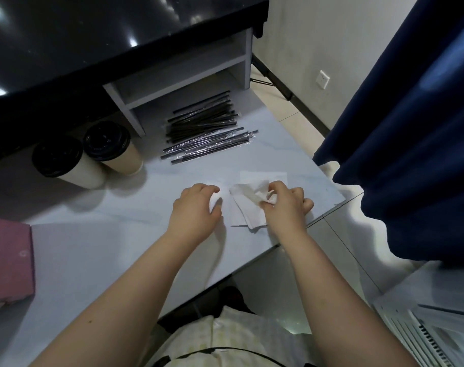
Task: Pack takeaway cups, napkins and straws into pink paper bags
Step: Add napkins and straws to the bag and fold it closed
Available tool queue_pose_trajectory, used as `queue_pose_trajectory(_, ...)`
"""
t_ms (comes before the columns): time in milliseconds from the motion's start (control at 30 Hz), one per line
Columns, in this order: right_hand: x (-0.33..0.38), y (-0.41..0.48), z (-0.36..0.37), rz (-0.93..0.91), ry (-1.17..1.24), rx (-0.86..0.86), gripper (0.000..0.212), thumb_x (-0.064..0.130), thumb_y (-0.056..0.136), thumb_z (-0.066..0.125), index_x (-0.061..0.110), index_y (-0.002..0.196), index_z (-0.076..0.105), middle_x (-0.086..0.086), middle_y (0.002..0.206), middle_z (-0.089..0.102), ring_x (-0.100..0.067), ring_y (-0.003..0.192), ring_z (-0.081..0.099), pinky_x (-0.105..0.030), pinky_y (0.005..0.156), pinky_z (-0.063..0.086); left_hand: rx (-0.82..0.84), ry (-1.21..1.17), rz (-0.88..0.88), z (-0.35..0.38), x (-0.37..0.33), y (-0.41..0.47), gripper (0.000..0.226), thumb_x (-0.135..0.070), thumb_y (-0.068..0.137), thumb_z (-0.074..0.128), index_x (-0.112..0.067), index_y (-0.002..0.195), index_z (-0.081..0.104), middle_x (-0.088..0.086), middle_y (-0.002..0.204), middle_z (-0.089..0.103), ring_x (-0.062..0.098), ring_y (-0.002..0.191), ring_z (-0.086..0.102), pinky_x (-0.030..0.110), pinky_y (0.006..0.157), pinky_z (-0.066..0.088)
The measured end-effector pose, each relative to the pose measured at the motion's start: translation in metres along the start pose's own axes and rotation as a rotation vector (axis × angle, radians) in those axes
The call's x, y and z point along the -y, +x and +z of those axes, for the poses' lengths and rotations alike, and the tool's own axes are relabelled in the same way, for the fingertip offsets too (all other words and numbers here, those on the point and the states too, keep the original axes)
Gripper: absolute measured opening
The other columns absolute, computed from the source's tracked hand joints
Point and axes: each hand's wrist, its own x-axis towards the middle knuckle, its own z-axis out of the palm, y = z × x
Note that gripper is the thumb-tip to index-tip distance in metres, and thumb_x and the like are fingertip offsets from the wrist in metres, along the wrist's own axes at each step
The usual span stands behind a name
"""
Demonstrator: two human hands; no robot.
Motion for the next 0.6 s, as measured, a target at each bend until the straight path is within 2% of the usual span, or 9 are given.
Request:
queue_pose_trajectory(67,0.004,0.003,-0.002,-0.012,-0.010,0.039,0.028,0.018,0.089,0.062,0.039,0.107,0.054,0.006,0.098,0.033,-0.019,0.093,0.021,-0.030,0.079,0.030,-0.018,-0.016,-0.002,-0.005,0.005,-0.001,0.038,-0.031,0.094,0.053,-0.026,0.131,0.054,-0.002,0.135,0.052,0.026,0.124,0.043,0.037,0.096,0.038)
queue_pose_trajectory(133,0.010,0.004,-0.004,-0.097,-0.036,0.029,0.034,0.007,0.089,0.056,0.033,0.112,0.059,0.013,0.090,0.038,-0.019,0.094,0.024,-0.029,0.078,0.029,-0.034,-0.031,-0.009,-0.010,0.010,-0.003,0.038,-0.031,0.093,0.054,-0.026,0.131,0.054,-0.002,0.135,0.052,0.025,0.124,0.043,0.037,0.096,0.037)
queue_pose_trajectory(233,0.022,0.002,-0.007,-0.264,0.003,0.025,0.041,-0.008,0.087,0.049,0.021,0.111,0.064,0.010,0.100,0.056,-0.023,0.109,0.042,-0.027,0.079,0.029,-0.054,-0.053,-0.020,-0.019,0.021,-0.007,0.040,-0.028,0.092,0.055,-0.026,0.131,0.054,-0.002,0.135,0.052,0.024,0.125,0.043,0.037,0.096,0.037)
queue_pose_trajectory(300,0.034,-0.001,-0.009,-0.373,0.071,0.027,0.033,-0.007,0.086,0.053,0.016,0.107,0.065,0.009,0.103,0.057,-0.022,0.110,0.049,-0.023,0.084,0.035,-0.083,-0.077,-0.026,-0.026,0.030,-0.010,0.041,-0.026,0.091,0.056,-0.026,0.132,0.054,-0.003,0.136,0.052,0.024,0.125,0.043,0.037,0.098,0.037)
queue_pose_trajectory(367,0.052,-0.005,-0.012,-0.441,0.130,0.021,0.032,-0.007,0.083,0.056,0.017,0.103,0.064,0.011,0.099,0.055,-0.016,0.105,0.052,-0.009,0.082,0.034,-0.121,-0.109,-0.037,-0.035,0.039,-0.013,0.041,-0.025,0.091,0.056,-0.026,0.131,0.054,-0.003,0.137,0.051,0.024,0.125,0.043,0.037,0.099,0.037)
queue_pose_trajectory(433,0.074,-0.011,-0.015,-0.478,0.180,0.009,0.037,-0.008,0.079,0.058,0.024,0.098,0.060,0.016,0.097,0.054,-0.002,0.097,0.051,0.000,0.079,0.031,-0.151,-0.129,-0.034,-0.046,0.048,-0.017,0.041,-0.024,0.090,0.057,-0.025,0.132,0.054,-0.003,0.137,0.051,0.024,0.126,0.043,0.038,0.100,0.037)
queue_pose_trajectory(533,0.107,-0.023,-0.018,-0.510,0.243,-0.014,0.044,-0.006,0.077,0.059,0.032,0.099,0.056,0.020,0.098,0.053,0.016,0.092,0.048,0.002,0.077,0.032,-0.202,-0.141,-0.013,-0.070,0.061,-0.025,0.042,-0.024,0.090,0.059,-0.023,0.132,0.054,-0.002,0.138,0.051,0.022,0.128,0.042,0.041,0.103,0.038)
queue_pose_trajectory(600,0.130,-0.033,-0.019,-0.542,0.270,-0.036,0.046,-0.006,0.076,0.057,0.033,0.101,0.056,0.020,0.100,0.053,0.018,0.094,0.048,0.002,0.077,0.032,-0.250,-0.143,0.002,-0.091,0.070,-0.029,0.043,-0.022,0.090,0.060,-0.023,0.132,0.054,-0.002,0.137,0.051,0.024,0.128,0.042,0.043,0.104,0.038)
